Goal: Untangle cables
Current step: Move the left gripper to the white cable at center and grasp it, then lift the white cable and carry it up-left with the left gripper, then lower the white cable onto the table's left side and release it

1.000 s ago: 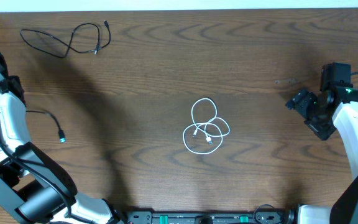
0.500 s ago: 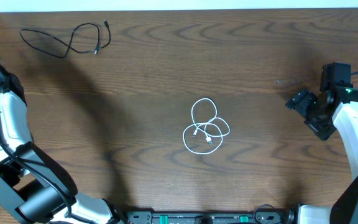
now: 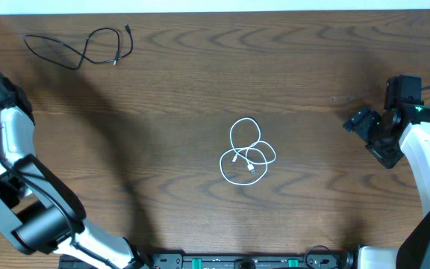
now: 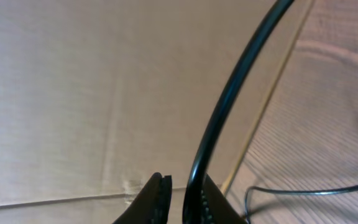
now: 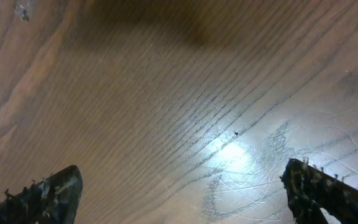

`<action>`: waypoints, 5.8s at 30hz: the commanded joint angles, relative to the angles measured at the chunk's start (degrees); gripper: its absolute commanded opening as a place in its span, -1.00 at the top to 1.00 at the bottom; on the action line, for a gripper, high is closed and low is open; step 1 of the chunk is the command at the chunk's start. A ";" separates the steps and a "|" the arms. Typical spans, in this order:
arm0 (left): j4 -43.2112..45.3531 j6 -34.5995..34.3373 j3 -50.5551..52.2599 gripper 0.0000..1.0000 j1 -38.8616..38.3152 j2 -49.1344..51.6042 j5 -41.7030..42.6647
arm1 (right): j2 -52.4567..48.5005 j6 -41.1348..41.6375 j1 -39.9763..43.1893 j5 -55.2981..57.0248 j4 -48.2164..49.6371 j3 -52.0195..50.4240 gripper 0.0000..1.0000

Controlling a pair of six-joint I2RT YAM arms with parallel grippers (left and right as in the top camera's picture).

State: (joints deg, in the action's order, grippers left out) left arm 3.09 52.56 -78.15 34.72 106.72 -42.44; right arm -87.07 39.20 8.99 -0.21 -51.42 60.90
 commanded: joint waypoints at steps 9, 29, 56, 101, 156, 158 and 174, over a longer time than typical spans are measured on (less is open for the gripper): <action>-5.14 -14.45 -0.68 -0.85 0.31 2.25 -3.61 | -0.20 0.13 0.35 0.72 -0.02 0.04 -0.99; -24.57 -35.60 -0.76 -0.96 -4.92 0.83 51.95 | -0.20 0.13 0.33 0.72 -0.02 0.04 -0.99; -28.39 -59.84 1.60 -0.96 -58.23 1.16 55.04 | -0.20 0.13 0.35 0.72 -0.04 0.04 -0.99; -28.26 -59.69 1.70 0.71 -70.12 11.91 41.09 | -0.20 0.13 0.33 0.72 -0.02 0.04 -0.99; -42.93 -88.17 1.66 0.85 -21.27 -26.21 13.44 | -0.20 0.13 0.33 0.72 -0.04 0.04 -0.98; -43.08 -89.33 1.66 0.85 -17.68 -24.22 13.77 | -0.20 0.13 0.33 0.72 -0.04 0.04 -0.99; -44.61 -89.31 1.68 0.85 -9.92 -19.34 20.39 | -0.20 0.13 0.35 0.72 -0.02 0.04 -0.99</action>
State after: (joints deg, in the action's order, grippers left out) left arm -41.58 -36.21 -76.27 24.69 87.24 -22.22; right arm -87.11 39.20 8.99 -0.21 -51.42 60.90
